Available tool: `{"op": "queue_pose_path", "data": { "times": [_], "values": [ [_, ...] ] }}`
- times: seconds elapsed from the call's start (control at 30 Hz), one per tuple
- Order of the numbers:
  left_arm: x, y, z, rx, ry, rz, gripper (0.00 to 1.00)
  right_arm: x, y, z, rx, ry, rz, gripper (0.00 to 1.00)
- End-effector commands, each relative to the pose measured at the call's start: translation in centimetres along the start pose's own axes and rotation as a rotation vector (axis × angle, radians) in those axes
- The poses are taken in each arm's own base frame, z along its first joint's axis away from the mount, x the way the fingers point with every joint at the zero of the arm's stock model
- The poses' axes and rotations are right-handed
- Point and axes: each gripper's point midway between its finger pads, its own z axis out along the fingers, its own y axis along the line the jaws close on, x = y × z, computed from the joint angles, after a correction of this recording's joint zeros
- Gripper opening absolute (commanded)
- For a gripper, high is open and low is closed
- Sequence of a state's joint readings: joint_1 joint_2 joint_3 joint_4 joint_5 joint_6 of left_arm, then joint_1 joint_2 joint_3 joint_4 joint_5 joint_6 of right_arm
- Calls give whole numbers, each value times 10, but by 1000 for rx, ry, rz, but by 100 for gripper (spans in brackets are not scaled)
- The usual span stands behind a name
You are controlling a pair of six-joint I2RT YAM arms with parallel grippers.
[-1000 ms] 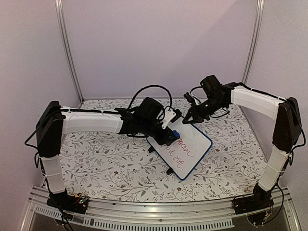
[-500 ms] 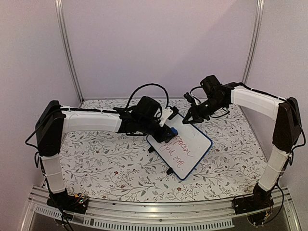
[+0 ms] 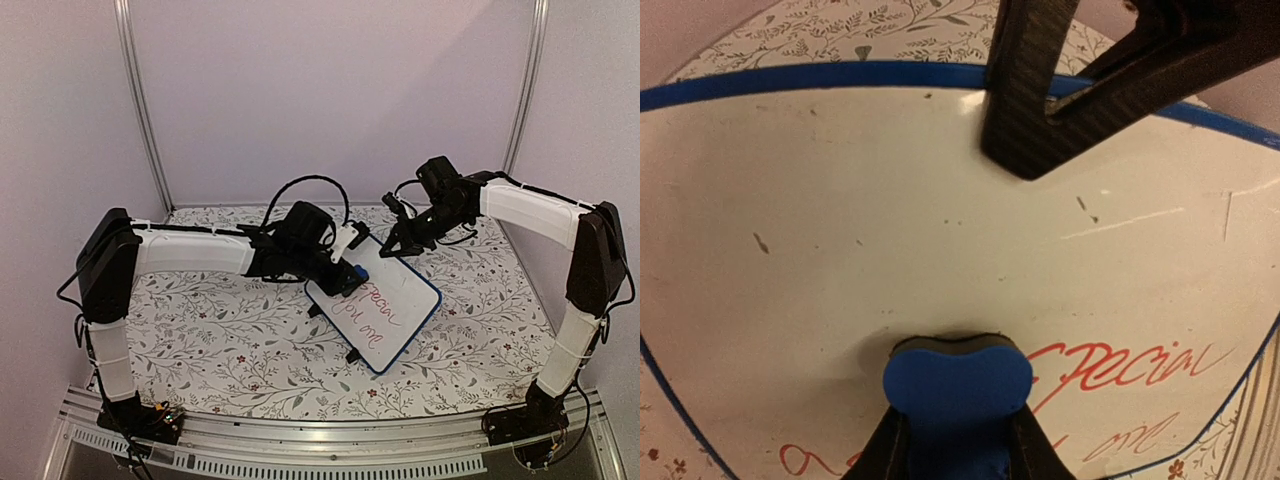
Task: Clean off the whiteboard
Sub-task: Erase the whiteboard from the whiteboard stand.
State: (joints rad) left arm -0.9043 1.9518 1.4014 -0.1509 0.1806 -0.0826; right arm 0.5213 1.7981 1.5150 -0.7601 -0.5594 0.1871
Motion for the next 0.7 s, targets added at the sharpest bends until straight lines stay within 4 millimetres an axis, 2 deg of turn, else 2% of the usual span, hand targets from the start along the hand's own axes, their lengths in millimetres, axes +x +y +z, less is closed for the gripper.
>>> {"op": "queue_pose_path", "data": {
  "times": [0.0,0.47,0.67],
  "values": [
    [30,-2,13,11,66,-25,0,32,-6,14,30,115,12,0],
    [71,-8,10,20,138,-53,0,31,-7,15,28,116,15,0],
    [74,-6,7,9,142,-55,0,32,-7,15,28,117,14,0]
  ]
}}
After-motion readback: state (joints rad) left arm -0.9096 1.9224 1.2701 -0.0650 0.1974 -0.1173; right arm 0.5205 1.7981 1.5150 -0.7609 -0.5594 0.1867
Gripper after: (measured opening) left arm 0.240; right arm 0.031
